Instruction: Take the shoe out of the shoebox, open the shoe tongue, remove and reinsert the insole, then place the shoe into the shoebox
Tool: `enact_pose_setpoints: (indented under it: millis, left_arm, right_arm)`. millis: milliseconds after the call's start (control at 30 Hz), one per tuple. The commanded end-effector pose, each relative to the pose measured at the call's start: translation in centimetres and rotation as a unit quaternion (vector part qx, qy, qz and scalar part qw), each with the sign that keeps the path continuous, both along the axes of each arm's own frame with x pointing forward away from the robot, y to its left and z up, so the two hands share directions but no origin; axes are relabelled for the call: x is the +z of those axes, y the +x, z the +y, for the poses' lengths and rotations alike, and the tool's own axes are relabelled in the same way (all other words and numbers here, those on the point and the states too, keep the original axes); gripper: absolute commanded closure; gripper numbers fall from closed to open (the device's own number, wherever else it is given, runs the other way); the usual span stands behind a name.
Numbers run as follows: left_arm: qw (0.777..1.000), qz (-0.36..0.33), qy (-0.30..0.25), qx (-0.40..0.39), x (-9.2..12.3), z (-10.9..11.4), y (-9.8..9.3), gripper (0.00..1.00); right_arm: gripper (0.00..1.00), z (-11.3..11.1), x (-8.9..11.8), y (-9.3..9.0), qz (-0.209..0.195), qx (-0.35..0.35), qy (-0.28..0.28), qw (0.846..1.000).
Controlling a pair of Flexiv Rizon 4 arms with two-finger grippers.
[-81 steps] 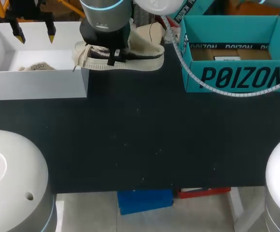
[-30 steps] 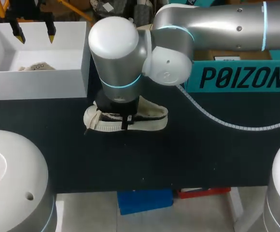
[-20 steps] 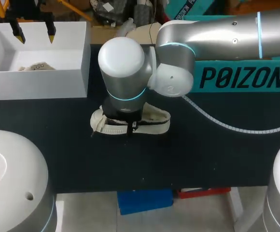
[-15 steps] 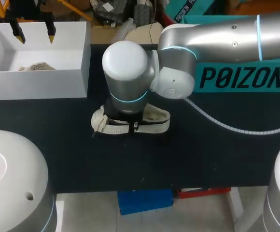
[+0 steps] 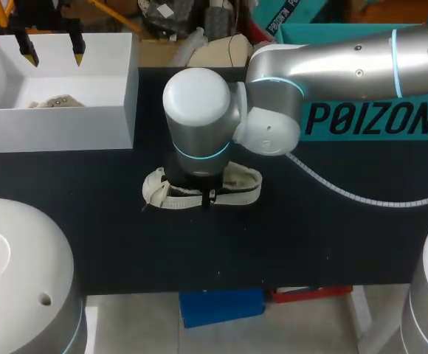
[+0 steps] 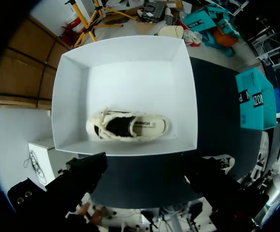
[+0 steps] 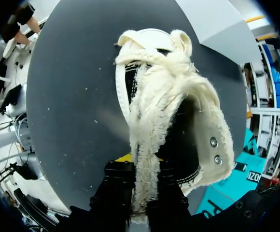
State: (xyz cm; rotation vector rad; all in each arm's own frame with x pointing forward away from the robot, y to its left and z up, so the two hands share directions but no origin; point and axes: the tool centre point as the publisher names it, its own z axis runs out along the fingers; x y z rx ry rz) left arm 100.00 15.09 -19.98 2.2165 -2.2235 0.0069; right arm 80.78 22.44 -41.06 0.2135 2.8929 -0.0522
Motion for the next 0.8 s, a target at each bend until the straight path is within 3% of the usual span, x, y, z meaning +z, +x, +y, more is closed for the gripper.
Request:
enact_pose_setpoints:
  millis: [33,267,367,467,567,800]
  left_arm:
    - [1.000,0.001,0.001,0.000,0.0,0.0,0.0,0.00]
    - [1.000,0.001,0.001,0.000,0.0,0.0,0.0,0.00]
    - [1.000,0.001,0.001,0.000,0.0,0.0,0.0,0.00]
    - [1.000,0.001,0.001,0.000,0.0,0.0,0.0,0.00]
    - [1.000,0.001,0.001,0.000,0.0,0.0,0.0,0.00]
    - [1.000,0.001,0.001,0.000,0.0,0.0,0.0,0.00]
  right_arm:
    - [0.00,0.3,1.5,-0.9,0.005,-0.016,0.005,1.000]
    - [0.00,1.1,8.2,-2.3,0.019,0.013,0.066,0.998]
    - [0.00,1.5,10.4,-2.6,0.007,0.067,0.106,0.992]
    - [0.00,2.0,12.4,-2.6,-0.015,0.145,0.171,0.974]
    - [0.00,2.5,13.5,-2.4,0.004,0.216,0.234,0.948]
    - [0.00,2.5,13.5,-2.4,0.004,0.216,0.234,0.948]
